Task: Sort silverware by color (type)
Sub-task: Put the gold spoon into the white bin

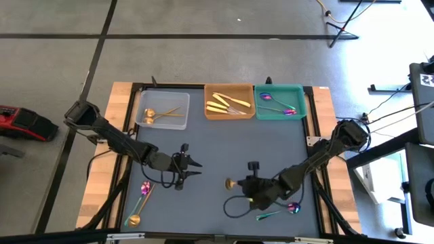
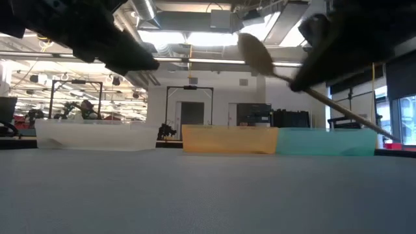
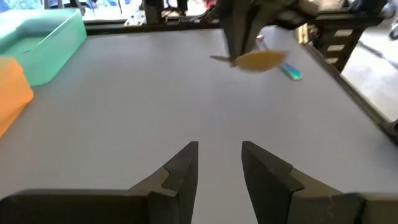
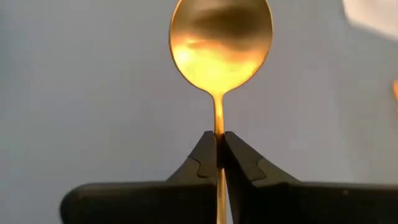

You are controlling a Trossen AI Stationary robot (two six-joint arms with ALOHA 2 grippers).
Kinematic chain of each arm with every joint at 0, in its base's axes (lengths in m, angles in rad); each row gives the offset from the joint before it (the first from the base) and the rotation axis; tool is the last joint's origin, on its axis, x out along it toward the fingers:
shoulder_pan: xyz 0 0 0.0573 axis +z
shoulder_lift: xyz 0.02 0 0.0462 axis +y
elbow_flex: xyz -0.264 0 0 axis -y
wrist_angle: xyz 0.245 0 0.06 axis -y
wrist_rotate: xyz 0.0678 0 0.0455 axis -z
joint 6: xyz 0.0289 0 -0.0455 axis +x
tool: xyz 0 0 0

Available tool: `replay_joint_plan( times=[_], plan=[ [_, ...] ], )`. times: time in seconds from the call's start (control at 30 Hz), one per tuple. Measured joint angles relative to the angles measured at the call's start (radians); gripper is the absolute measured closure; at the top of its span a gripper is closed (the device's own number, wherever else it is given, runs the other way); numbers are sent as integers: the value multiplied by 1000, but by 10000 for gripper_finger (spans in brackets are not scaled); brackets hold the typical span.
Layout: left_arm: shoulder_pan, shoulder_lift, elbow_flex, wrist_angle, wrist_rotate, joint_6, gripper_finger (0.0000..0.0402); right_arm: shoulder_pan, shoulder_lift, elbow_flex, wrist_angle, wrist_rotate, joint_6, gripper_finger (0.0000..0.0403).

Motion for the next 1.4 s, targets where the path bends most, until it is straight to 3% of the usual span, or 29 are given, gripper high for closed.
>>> replay_joint_plan(
  times=[0.1,0.3,0.73,0.83,0.97,1.1,1.4],
  plan=[
    [-8,24,0,15,-14,3,283,-29,1,0,168,-37,-138,399],
    [-12,64,0,77,-36,9,283,-113,0,1,423,-210,-365,398],
    [-89,39,0,119,-248,177,288,-316,0,-2,620,-441,-552,398],
    [-87,24,-24,125,-256,203,288,-361,0,-74,763,-519,-553,398],
    [-67,-29,-94,138,-263,206,288,-417,0,-204,1021,-522,-551,398],
    [-58,-108,-185,291,-264,253,288,-458,0,-303,1198,-515,-544,398],
    [-2,-169,-213,384,-266,277,288,-505,0,-332,1275,-520,-532,398]
  ],
)
